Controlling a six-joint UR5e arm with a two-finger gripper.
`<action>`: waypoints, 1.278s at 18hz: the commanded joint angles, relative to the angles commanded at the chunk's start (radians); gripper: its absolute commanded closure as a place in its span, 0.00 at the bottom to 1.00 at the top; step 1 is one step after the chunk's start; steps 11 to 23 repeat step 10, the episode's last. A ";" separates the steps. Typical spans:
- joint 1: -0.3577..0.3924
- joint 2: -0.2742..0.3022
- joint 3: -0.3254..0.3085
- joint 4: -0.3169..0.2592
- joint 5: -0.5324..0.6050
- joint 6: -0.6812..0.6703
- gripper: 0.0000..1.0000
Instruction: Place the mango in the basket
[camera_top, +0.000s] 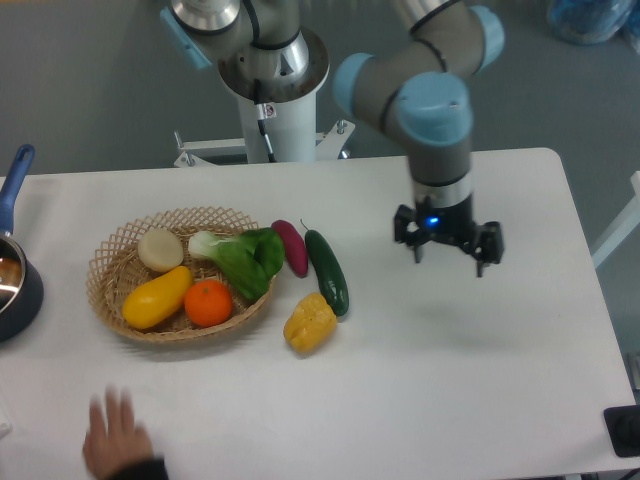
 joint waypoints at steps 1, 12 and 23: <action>0.017 0.000 0.009 0.000 -0.038 0.012 0.00; 0.034 0.003 0.028 -0.031 -0.081 0.014 0.00; 0.034 0.003 0.028 -0.031 -0.081 0.014 0.00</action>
